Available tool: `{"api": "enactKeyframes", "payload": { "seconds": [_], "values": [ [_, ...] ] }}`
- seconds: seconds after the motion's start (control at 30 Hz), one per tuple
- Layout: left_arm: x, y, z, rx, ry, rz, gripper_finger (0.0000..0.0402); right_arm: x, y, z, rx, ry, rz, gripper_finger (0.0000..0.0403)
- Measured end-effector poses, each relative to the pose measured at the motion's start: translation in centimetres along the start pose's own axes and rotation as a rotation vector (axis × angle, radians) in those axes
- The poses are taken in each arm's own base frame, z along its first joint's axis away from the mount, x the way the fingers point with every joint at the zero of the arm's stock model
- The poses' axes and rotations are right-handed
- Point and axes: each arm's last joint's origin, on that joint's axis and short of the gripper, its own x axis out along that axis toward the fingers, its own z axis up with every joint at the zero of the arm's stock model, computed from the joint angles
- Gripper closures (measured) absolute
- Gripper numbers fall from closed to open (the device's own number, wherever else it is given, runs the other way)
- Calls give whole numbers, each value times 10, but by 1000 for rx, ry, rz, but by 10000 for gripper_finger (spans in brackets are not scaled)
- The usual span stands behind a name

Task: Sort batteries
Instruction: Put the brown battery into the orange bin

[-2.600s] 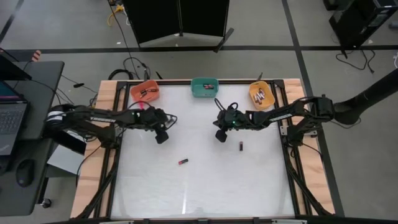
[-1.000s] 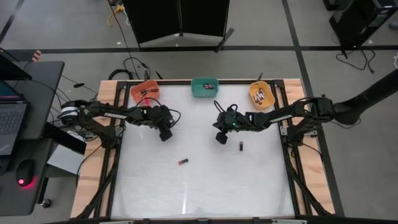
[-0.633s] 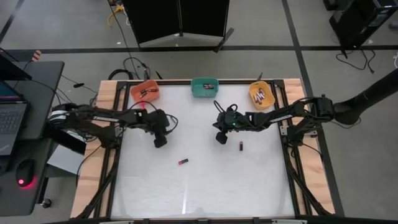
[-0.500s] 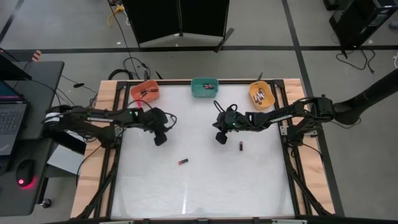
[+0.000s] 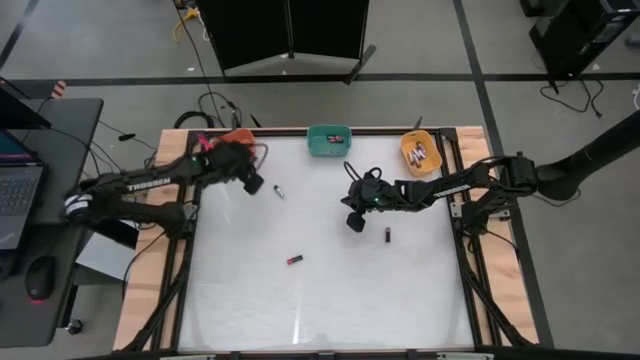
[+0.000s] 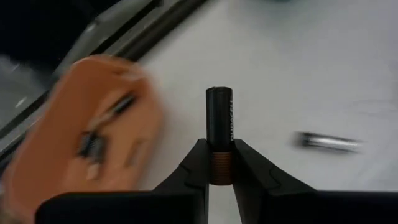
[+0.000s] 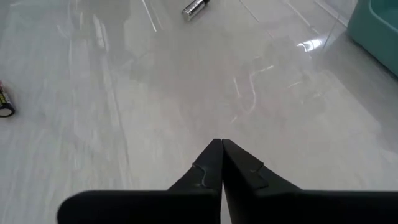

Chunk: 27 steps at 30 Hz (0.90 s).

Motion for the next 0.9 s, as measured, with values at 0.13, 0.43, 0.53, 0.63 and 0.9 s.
{"api": "enactKeyframes", "payload": {
  "seconds": [0.13, 0.43, 0.53, 0.63, 0.9],
  "values": [
    [11, 34, -1, -104, 67, 127, 353, 0, 0, 0, 0, 0, 0, 385],
    [48, 80, -6, -174, 201, 260, 353, 0, 0, 0, -8, 0, 0, 389],
    [65, 88, -8, -181, 239, 237, 353, 0, 0, 0, -8, 0, 0, 384],
    [80, 94, -14, -191, 287, 200, 353, 0, 0, 0, -8, 0, 0, 388],
    [88, 94, -16, -195, 325, 180, 353, 0, 0, 0, -8, 0, 0, 386]
  ]
}}
